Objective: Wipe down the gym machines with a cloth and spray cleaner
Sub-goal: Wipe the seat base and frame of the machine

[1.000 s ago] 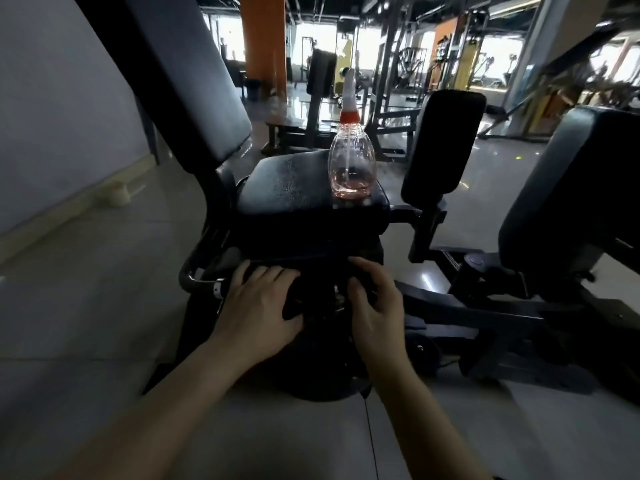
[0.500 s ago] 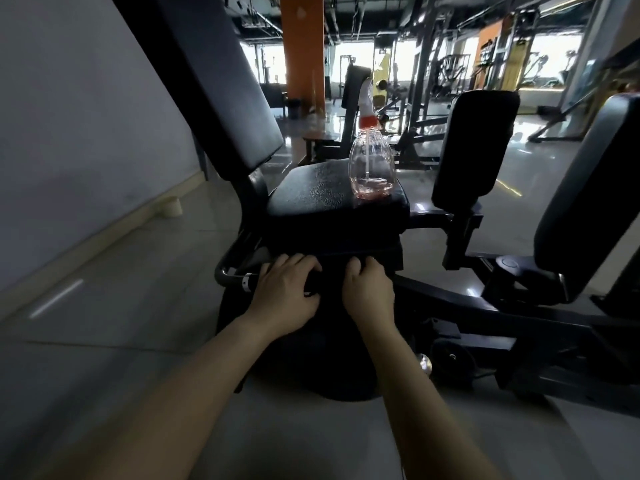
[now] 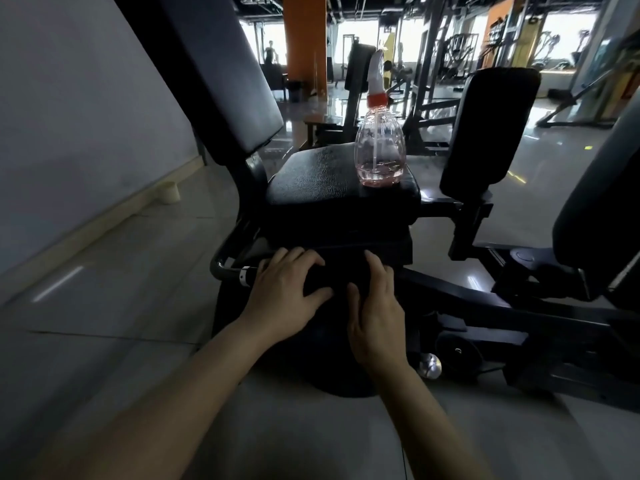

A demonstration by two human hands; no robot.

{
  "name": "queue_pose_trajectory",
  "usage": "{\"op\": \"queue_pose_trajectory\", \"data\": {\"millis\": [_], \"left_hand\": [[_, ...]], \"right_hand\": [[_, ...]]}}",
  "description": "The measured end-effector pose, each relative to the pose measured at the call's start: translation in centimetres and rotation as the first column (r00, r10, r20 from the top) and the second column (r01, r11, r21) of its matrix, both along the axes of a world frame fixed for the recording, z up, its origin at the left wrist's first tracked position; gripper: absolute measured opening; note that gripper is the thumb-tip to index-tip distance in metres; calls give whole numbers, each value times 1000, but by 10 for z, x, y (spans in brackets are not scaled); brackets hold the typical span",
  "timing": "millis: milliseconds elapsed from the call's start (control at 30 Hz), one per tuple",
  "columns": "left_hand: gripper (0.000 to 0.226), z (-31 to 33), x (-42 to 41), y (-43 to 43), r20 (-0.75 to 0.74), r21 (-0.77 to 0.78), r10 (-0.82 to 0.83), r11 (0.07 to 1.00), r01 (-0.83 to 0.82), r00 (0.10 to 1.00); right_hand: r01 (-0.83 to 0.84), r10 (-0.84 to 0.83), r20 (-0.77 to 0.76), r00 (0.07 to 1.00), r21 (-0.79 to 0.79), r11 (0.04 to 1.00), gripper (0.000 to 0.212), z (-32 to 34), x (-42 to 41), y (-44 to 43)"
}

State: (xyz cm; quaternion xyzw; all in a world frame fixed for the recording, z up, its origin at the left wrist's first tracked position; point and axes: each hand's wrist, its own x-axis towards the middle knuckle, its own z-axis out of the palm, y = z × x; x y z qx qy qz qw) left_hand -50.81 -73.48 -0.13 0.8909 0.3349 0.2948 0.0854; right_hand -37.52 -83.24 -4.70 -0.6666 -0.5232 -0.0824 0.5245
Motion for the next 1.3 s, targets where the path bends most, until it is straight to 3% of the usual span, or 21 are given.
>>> {"op": "queue_pose_trajectory", "data": {"millis": [200, 267, 333, 400, 467, 533, 633, 767, 867, 933, 1033, 1133, 1200, 1300], "left_hand": [[37, -8, 0, 1, 38, 28, 12, 1000, -13, 999], [37, -9, 0, 1, 57, 36, 9, 999, -11, 998], [36, -11, 1, 1, 69, 49, 8, 999, -11, 998], [35, -13, 1, 1, 80, 54, 13, 998, -17, 997], [34, -13, 1, 0, 92, 47, 6, 999, -10, 996], [36, -13, 0, 0, 103, 33, -2, 999, -1, 995], [41, -11, 1, 0, 81, 26, -1, 1000, -2, 997], [42, -7, 1, -2, 53, 10, 18, 1000, -19, 998], [41, -8, 1, -3, 51, -10, 27, 1000, -27, 998], [41, -9, 2, -3, 56, -26, 29, 999, -27, 998], [42, -10, 2, -5, 71, -31, 43, 999, -41, 997], [41, -10, 3, -8, 78, -68, 42, 997, -37, 996], [40, -8, 3, -9, 78, -78, 43, 996, -37, 996], [36, -5, 3, -10, 66, -101, 57, 994, -50, 996]], "right_hand": [[196, -198, -46, 979, -41, 980, 37, 25, -2, 17], [213, -253, -150, 956, -239, 947, 37, 45, 3, 23], [119, -277, -294, 915, -460, 880, 39, 60, 16, 30], [48, -283, -410, 867, -496, 867, 40, 65, 22, 34], [117, -293, -399, 869, -410, 905, 46, 60, 13, 32], [211, -279, -324, 904, -229, 950, 46, 47, -1, 28], [155, -144, -205, 968, 39, 987, 33, 18, -15, 17], [16, -16, 44, 999, 18, 1000, 38, -5, -1, 10], [21, -26, 143, 989, 41, 999, 33, -1, 12, 12], [28, -34, 156, 987, 41, 999, 32, 2, 14, 14], [63, -65, 50, 997, 47, 997, 32, 13, 9, 19], [111, -131, -89, 987, -202, 973, 36, 42, 11, 21], [14, -112, -197, 974, -439, 899, 41, 56, 23, 25], [-137, -71, -365, 928, -514, 847, 41, 67, 37, 30]]}}
